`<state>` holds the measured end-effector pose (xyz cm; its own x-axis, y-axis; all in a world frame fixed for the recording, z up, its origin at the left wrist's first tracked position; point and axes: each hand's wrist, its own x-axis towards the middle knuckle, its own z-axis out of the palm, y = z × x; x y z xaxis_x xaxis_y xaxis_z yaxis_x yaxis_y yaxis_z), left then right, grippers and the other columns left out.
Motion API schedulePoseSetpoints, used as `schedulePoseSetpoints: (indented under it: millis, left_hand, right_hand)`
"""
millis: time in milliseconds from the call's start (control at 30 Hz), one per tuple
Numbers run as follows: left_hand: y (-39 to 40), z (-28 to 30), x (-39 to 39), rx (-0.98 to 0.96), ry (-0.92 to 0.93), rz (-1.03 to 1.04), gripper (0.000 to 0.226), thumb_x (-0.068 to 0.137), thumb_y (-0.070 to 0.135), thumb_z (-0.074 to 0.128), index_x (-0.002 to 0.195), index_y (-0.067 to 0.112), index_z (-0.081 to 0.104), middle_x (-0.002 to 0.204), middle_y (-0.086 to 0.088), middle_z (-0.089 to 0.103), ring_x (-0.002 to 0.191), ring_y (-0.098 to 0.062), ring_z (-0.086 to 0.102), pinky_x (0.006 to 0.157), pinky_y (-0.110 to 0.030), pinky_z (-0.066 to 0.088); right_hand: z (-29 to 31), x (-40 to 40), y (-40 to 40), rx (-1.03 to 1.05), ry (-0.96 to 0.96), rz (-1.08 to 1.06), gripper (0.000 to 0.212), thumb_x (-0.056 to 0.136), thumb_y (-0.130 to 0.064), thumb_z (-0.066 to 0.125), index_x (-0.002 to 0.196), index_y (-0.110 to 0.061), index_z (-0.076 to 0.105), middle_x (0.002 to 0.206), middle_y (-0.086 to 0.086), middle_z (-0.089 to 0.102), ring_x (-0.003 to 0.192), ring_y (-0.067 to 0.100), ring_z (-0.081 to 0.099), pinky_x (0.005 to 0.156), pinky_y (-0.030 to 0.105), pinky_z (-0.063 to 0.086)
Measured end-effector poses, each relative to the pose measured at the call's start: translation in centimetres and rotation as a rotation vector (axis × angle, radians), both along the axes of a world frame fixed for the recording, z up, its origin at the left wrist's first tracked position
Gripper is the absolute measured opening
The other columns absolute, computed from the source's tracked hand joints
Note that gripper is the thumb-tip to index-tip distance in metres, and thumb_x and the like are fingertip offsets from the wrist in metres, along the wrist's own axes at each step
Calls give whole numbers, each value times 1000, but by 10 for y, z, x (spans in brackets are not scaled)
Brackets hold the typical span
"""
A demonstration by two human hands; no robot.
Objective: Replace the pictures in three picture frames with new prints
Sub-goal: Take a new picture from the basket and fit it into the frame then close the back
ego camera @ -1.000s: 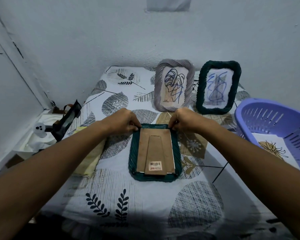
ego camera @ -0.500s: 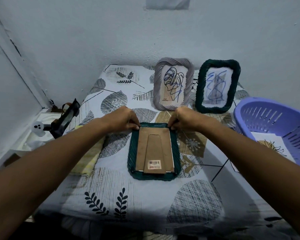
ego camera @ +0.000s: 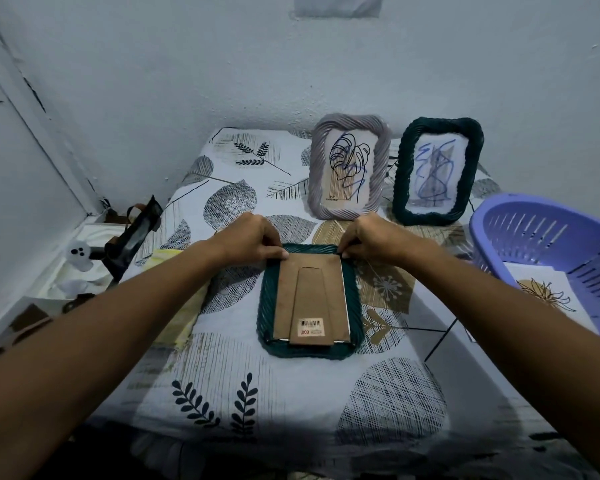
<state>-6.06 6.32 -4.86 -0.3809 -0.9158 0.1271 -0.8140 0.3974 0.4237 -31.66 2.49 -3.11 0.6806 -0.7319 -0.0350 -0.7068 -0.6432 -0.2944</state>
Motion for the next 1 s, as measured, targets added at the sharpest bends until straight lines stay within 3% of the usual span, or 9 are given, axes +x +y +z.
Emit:
schedulePoseSetpoints:
  millis: [167, 400, 733, 900, 1000]
  left_hand:
    - [1, -3, -4, 53, 28, 64, 23, 71, 33, 81, 81, 13, 76, 76, 0, 72, 68, -9, 64, 62, -21, 48]
    - [4, -3, -5, 76, 92, 124, 23, 68, 31, 84, 79, 13, 76, 76, -1, 72, 72, -12, 67, 67, -26, 54]
    - [10, -3, -6, 75, 130, 131, 24, 69, 29, 84, 83, 11, 76, 78, -2, 73, 71, -9, 66, 63, -16, 49]
    - [13, -2, -7, 76, 125, 148, 26, 70, 29, 83, 86, 10, 75, 82, -4, 73, 73, -10, 65, 66, -20, 51]
    - [19, -2, -10, 2, 44, 156, 33, 74, 33, 80, 98, 12, 74, 86, -1, 67, 74, -11, 58, 66, -21, 44]
  right_hand:
    - [-4, 0, 2, -36, -43, 28, 16, 81, -7, 73, 97, -5, 76, 94, 8, 75, 85, 16, 68, 80, 22, 50]
    - [-5, 1, 4, -19, -86, -36, 13, 81, -9, 73, 94, -7, 77, 90, 6, 75, 80, 14, 67, 83, 32, 55]
    - [-2, 6, 7, 55, -122, -138, 9, 80, -8, 74, 89, -7, 77, 85, 6, 74, 76, 13, 65, 77, 26, 53]
    - [-1, 8, 10, 79, -124, -200, 8, 80, -9, 74, 88, -9, 77, 81, 2, 72, 76, 12, 64, 80, 31, 55]
    - [-1, 10, 22, 44, -87, -241, 12, 83, -10, 72, 95, -10, 76, 87, 1, 69, 82, 12, 61, 81, 31, 54]
